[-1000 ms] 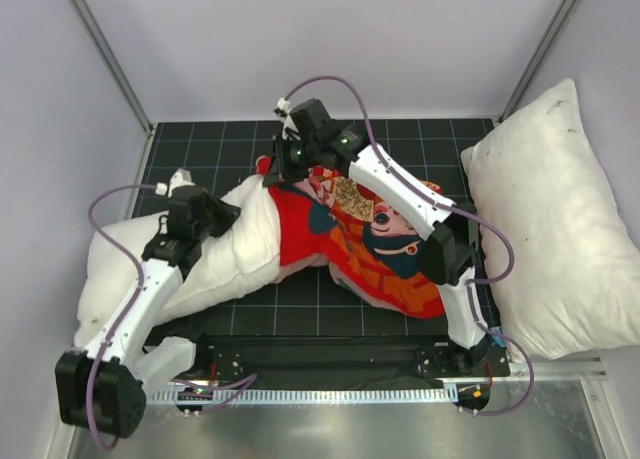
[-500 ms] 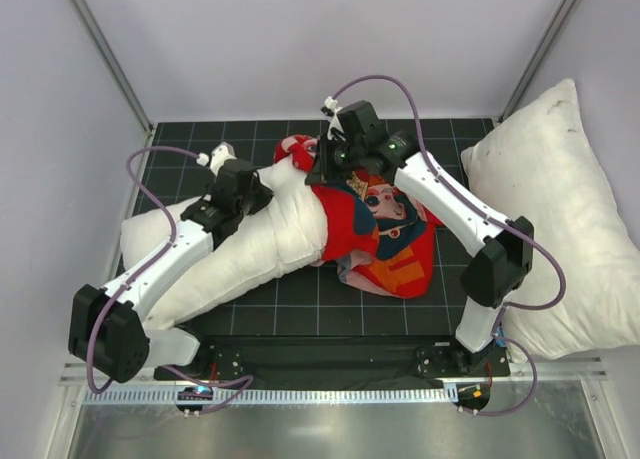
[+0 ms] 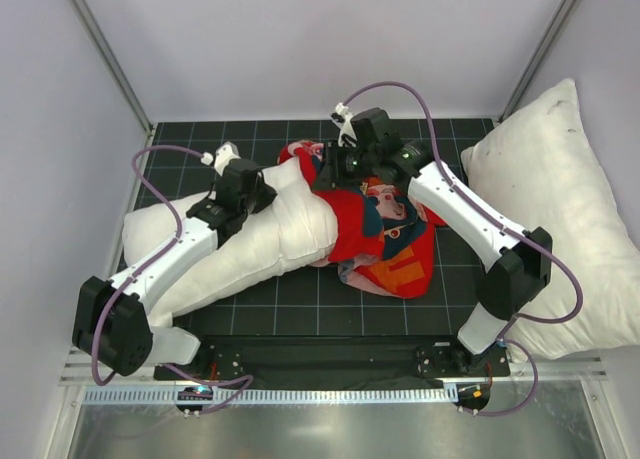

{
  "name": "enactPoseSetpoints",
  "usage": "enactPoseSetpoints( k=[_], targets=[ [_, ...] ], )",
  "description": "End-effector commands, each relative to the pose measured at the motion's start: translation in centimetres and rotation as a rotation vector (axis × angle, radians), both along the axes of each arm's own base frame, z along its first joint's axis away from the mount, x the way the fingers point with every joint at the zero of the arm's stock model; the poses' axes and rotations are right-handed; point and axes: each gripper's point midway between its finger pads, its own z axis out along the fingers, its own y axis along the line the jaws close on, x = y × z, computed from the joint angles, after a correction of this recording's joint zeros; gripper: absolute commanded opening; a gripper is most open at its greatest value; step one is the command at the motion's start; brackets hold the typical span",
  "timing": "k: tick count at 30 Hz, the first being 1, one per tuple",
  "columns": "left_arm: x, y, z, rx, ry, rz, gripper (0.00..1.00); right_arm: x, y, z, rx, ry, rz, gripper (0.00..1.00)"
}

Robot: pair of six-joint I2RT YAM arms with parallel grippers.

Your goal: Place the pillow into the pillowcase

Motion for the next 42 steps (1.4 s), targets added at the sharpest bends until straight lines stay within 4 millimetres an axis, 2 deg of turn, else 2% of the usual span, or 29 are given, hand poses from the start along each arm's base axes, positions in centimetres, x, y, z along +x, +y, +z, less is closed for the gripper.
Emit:
enactPoseSetpoints(
  k=[1,3,7,8,10,11,12,13,15,16,17,18,20,22,25,27,28,31,32,33,34,35,36,37,38,39,40,41,42],
  targets=[
    [0.6,-0.4,0.8,-0.006,-0.051,0.001,0.0,-0.6,1.4,2.3,0.05,-0.041,0.06,0.45],
    [0.5,-0.5,0.9,-0.004,-0.053,-0.004,0.0,0.0,0.7,2.2,-0.01,-0.081,0.008,0.72],
    [-0.5,0.1,1.6,0.06,-0.051,-0.042,0.04,0.3,-2.4,1.8,-0.132,-0.132,-0.084,0.69],
    [-0.8,0.4,2.7,0.075,-0.06,-0.047,0.05,0.2,-3.0,1.3,-0.16,-0.132,-0.097,0.66],
    [-2.3,1.8,2.2,0.162,-0.005,-0.059,0.11,0.1,-4.2,0.7,-0.206,-0.134,-0.121,0.5],
    [-2.9,2.4,3.1,0.174,-0.018,-0.055,0.2,-0.3,-4.6,0.2,-0.223,-0.131,-0.119,0.46],
    [-3.9,3.2,2.8,0.205,0.012,-0.056,0.27,-0.4,-4.8,-0.1,-0.234,-0.13,-0.118,0.44],
    [-4.5,3.9,3.2,0.223,0.006,-0.053,0.51,-0.6,-5.0,-0.4,-0.243,-0.131,-0.118,0.42],
    [-6.0,4.9,4.9,0.228,-0.023,-0.05,0.74,-0.8,-5.2,-1.1,-0.258,-0.121,-0.12,0.3],
    [-7.1,5.6,4.8,0.252,0.004,-0.054,0.92,-1.0,-5.1,-1.3,-0.255,-0.116,-0.111,0.25],
    [-7.7,6.1,5.1,0.277,0.007,-0.064,0.99,-1.2,-4.9,-1.6,-0.255,-0.109,-0.1,0.18],
    [-8.3,6.7,6.5,0.277,-0.014,-0.061,1.0,-1.3,-4.6,-1.8,-0.251,-0.106,-0.087,0.13],
    [-9.9,8.3,6.1,0.324,0.043,-0.063,1.0,-1.5,-4.2,-1.7,-0.241,-0.101,-0.073,0.04],
    [-11.0,10.1,6.6,0.341,0.051,-0.041,1.0,-1.6,-3.7,-1.4,-0.216,-0.105,-0.064,0.04],
    [-12.8,11.2,5.4,0.31,0.076,-0.065,1.0,-2.3,-2.0,-0.4,-0.121,-0.094,-0.012,0.04],
    [-13.0,10.7,4.6,0.222,0.088,-0.094,1.0,-3.0,-0.4,0.4,-0.031,-0.075,0.039,0.04],
    [-13.5,10.2,2.5,0.194,0.135,-0.115,1.0,-3.0,0.2,0.2,-0.012,-0.06,0.05,0.04],
    [-13.5,6.6,-0.1,0.028,0.178,-0.227,1.0,-3.8,2.7,0.5,0.037,-0.049,0.094,0.04],
    [-14.1,5.6,-2.5,-0.008,0.24,-0.261,0.96,-3.6,4.0,0.4,0.046,-0.039,0.11,0.04],
    [-13.1,4.2,-2.1,-0.06,0.185,-0.297,0.88,-4.0,5.1,0.5,0.061,-0.024,0.141,0.04],
    [-12.9,3.6,-2.5,-0.087,0.185,-0.285,0.66,-5.1,6.7,0.8,0.077,-0.009,0.18,0.04],
    [-12.7,3.3,-3.5,-0.088,0.194,-0.274,0.55,-4.9,8.5,1.1,0.089,-0.005,0.204,0.04],
    [-12.4,2.0,-3.3,-0.09,0.166,-0.302,0.47,-5.3,9.7,1.5,0.101,-0.003,0.228,0.04],
    [-12.0,1.7,-3.3,-0.091,0.16,-0.284,0.32,-6.3,11.9,3.9,0.145,-0.031,0.276,0.04],
    [-11.8,1.1,-3.8,-0.083,0.175,-0.29,0.25,-6.4,13.3,2.6,0.127,0.001,0.292,0.04],
    [-11.8,0.0,-3.2,-0.08,0.159,-0.314,0.2,-6.8,14.5,2.7,0.136,0.01,0.315,0.04],
    [-11.4,-0.2,-2.8,-0.074,0.143,-0.304,0.16,-7.6,15.6,3.2,0.154,0.022,0.349,0.04],
    [-11.2,-0.5,-2.7,-0.074,0.139,-0.296,0.15,-7.6,16.3,5.3,0.191,0.006,0.362,0.04],
    [-11.3,-0.8,-2.0,-0.076,0.119,-0.302,0.15,-7.5,17.0,4.7,0.189,0.02,0.37,0.04]
  ],
)
